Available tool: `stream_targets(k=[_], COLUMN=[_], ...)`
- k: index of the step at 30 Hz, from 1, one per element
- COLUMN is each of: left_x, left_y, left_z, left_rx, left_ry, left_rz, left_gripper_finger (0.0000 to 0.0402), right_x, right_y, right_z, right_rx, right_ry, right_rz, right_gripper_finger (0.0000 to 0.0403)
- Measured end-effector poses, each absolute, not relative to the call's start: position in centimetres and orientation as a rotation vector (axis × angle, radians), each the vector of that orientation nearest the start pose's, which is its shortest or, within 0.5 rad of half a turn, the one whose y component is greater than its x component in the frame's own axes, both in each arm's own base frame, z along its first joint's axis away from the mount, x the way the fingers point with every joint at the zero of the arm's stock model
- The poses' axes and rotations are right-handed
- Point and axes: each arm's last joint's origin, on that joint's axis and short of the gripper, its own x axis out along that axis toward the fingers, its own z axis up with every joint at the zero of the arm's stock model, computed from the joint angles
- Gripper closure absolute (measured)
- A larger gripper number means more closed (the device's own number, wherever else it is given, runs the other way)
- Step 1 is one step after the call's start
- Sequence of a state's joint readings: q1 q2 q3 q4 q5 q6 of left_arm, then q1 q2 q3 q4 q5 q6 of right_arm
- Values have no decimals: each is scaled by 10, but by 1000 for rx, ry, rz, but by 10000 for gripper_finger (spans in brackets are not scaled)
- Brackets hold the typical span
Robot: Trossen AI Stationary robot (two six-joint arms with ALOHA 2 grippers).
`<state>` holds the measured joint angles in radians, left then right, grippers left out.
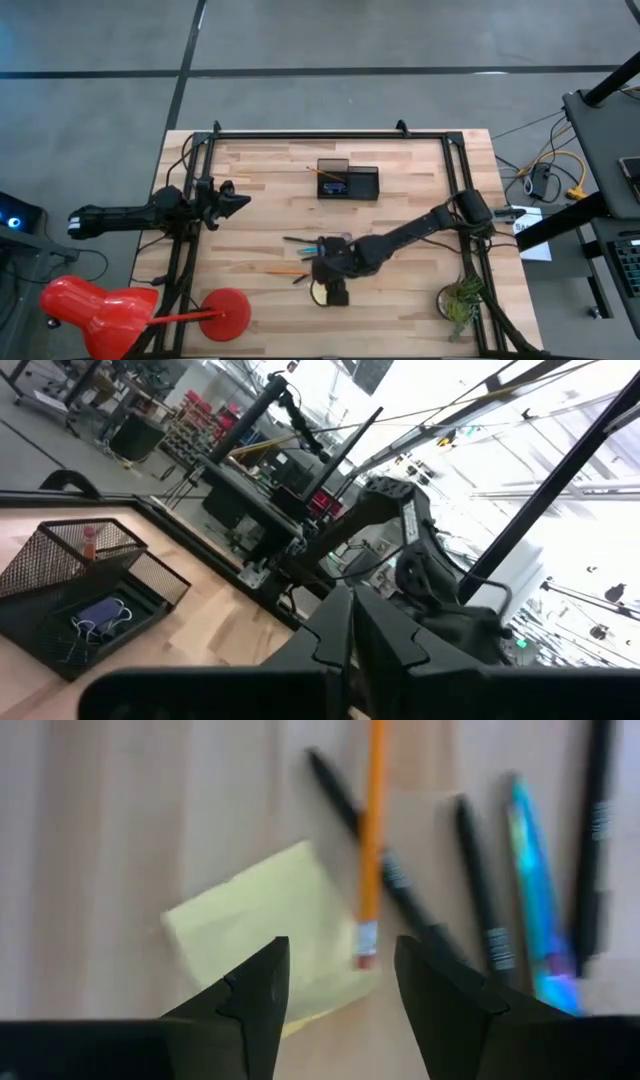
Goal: Pick and place office supplies into organizer
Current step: Put the orange pencil into the desk organizer
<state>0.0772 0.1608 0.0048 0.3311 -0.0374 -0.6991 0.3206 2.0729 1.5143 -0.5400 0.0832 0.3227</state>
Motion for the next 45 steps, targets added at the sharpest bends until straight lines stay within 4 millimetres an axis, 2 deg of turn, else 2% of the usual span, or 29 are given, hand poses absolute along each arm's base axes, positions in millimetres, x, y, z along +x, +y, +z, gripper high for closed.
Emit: stream_targets(k=[3,8,13,20,24,31,39,45], left_x=[106,106,106,106,106,106,106,106], left_y=[9,9,9,9,9,9,9,9], left_z=[184,184,184,184,184,184,183,183], left_rx=[-693,-693,-693,-693,-694,-694,-694,-694], left_ry=[-207,-207,-207,-206,-205,-206,-204,-205], left_rz=[49,49,49,50,50,51,52,51], left_gripper_finger=[402,402,402,402,402,402,402,402], right_x=[408,412,418,425,432,445,459,463], right_y=[140,139,137,139,132,117,131,132], right_z=[164,155,157,160,162,145,135,127], right_rx=[74,110,110,42,38,175,149,171], right_ry=[1109,1103,1034,948,888,889,867,877], right_rz=[31,-23,-44,17,22,-31,33,19], right_gripper_finger=[232,232,232,232,232,232,232,240])
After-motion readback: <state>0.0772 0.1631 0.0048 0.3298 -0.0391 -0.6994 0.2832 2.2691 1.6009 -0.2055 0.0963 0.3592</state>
